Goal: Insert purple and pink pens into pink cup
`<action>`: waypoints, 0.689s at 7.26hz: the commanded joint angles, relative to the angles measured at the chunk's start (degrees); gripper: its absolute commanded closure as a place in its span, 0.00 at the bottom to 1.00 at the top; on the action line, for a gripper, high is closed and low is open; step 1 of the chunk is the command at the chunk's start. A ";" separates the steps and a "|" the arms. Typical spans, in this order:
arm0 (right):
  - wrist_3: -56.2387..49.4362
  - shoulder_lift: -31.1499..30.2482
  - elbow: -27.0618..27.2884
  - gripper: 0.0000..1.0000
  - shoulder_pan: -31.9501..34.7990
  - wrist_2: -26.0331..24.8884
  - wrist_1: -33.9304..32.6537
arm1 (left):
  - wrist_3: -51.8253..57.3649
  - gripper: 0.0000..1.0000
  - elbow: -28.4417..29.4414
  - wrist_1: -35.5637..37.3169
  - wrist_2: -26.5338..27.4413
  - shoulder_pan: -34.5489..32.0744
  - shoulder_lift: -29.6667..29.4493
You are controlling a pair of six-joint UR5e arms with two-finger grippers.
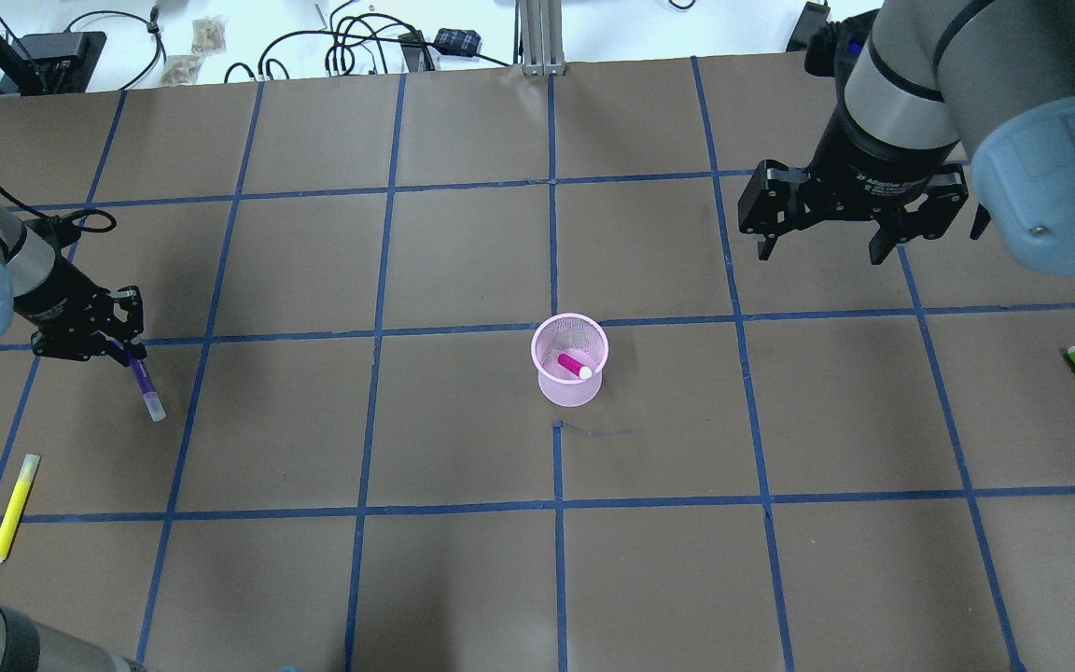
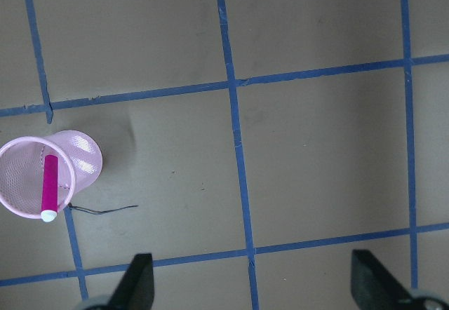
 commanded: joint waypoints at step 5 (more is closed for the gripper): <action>0.09 0.09 0.72 0.00 0.00 -0.04 -0.18 | -17.81 0.95 4.43 -0.14 0.27 -19.78 5.20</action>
